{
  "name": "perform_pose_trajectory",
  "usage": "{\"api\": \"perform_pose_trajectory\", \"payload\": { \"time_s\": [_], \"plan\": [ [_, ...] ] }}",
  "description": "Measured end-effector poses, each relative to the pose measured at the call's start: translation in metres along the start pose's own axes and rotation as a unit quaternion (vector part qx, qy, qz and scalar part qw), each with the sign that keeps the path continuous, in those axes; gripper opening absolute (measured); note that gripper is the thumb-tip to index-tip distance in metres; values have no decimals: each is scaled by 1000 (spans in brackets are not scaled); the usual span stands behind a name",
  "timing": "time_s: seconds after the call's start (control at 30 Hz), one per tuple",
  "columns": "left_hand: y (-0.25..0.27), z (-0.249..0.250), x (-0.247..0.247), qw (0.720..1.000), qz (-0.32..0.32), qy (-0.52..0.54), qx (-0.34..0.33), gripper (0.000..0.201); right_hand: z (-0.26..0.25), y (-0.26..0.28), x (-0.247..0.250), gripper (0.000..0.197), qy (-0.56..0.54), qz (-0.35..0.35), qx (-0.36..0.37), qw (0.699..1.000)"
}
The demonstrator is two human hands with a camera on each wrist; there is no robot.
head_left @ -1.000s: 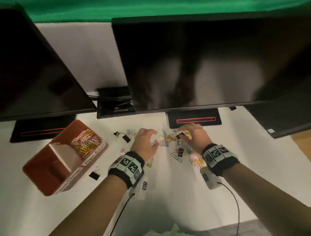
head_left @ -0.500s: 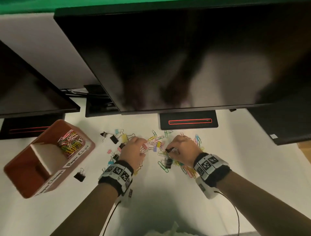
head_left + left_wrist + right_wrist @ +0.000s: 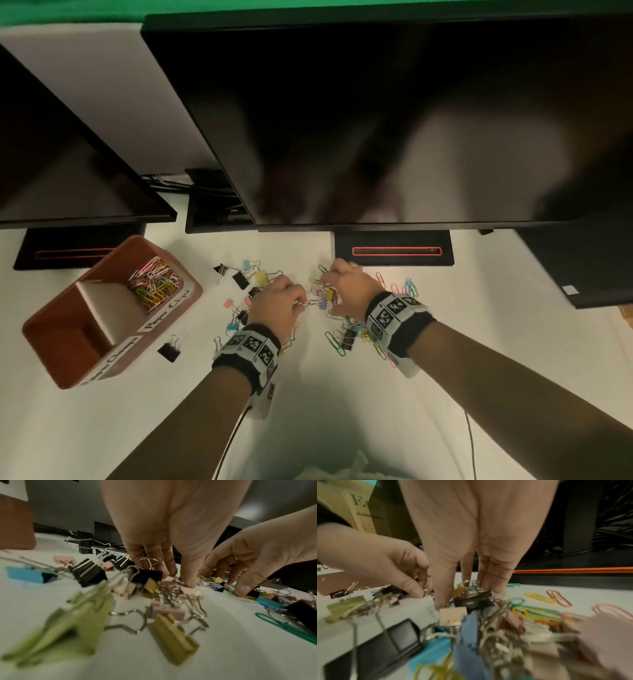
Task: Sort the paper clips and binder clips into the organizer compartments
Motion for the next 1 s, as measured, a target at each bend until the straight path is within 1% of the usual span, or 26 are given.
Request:
{"api": "perform_pose_trajectory", "payload": {
  "time_s": [0.03,0.13,0.2,0.37,0.47,0.57,0.7,0.73,0.8,0.93,1.0],
  "plan": [
    [0,-2,0,1000,5,2,-1,10,2,1,-2,51,-16,1,-3,1000],
    [1,-5,-2,1000,10,1,-11,9,8,7,-9,26,-52,8,-3,999],
    [0,-4,-5,1000,-1,-7,-22,9,11,13,-12,18,-59,7,-5,998],
    [2,-5,-11,999,-20,8,-40,10,17,22,-15,23,-88,3,-15,996],
    [2,-8,-16,998,-33,32,-34,7,22,23,-17,18,-96,2,-28,995],
    [2,-13,-20,996,-32,85,-15,4,27,23,-11,16,-111,14,-36,993],
    [-2,-10,-24,996,-60,60,-26,5,34,25,2,16,-133,42,-26,990],
    [-2,-9,-24,996,-69,49,-27,7,37,26,6,15,-137,50,-25,989],
    [-3,-3,-22,995,-87,-8,-47,12,44,27,16,15,-150,72,-28,986],
    [-1,2,-25,985,-139,-73,-76,25,61,29,32,14,-168,110,-50,978],
    [-1,3,-20,987,-123,-60,-82,18,70,30,34,13,-177,109,-59,976]
  ]
}}
Point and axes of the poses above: each hand's wrist, its own y-axis away from the middle knuckle, its own x-axis out of the back of the hand, z = x × y, the point moved 9 cm from there along -y, towards the middle knuckle, and after that the axes turned 14 degrees about -x, right-handed, at the moved point
